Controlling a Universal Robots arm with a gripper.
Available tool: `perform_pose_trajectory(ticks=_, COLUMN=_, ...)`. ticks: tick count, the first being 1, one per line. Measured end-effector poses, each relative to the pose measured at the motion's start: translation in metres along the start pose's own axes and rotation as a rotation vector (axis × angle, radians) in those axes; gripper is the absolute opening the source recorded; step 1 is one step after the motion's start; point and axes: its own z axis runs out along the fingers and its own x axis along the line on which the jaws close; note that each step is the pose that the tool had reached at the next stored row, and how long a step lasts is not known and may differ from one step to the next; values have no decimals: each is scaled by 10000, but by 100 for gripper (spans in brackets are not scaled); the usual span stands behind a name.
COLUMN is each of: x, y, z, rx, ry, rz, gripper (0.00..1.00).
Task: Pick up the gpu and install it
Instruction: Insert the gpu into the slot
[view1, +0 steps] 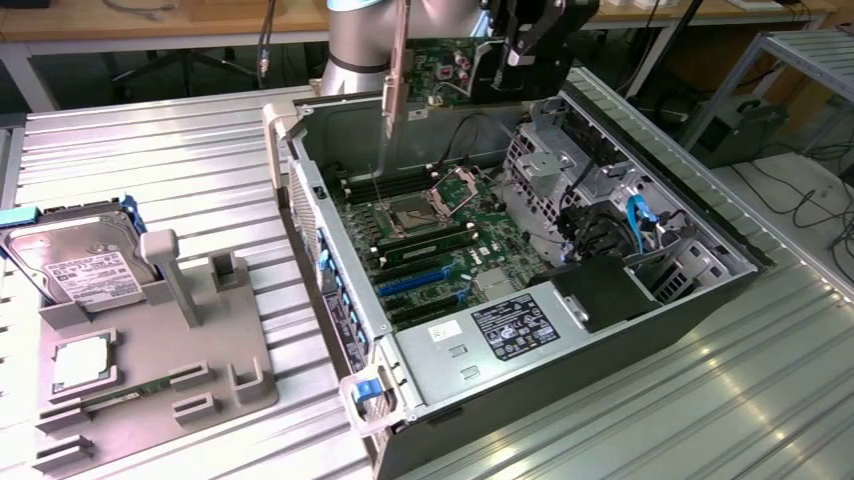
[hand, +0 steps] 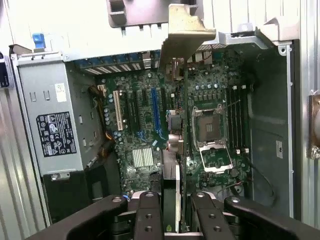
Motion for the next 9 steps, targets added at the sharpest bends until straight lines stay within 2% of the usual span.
perform_pose_trajectory(ticks=1, x=1, y=1, z=22, rx=-124, ry=-11, rz=-381, gripper=27)
perform_pose_trajectory(ticks=2, x=2, y=4, z=79, rx=-312, ry=-19, rz=-904, gripper=27)
perform_pose_trajectory(ticks=4, x=4, y=8, z=152, rx=-349, ry=-17, rz=-905, gripper=27)
perform_pose_trajectory(ticks=9, x=5, y=9, z=170, rx=-351, ry=-16, rz=-905, gripper=27)
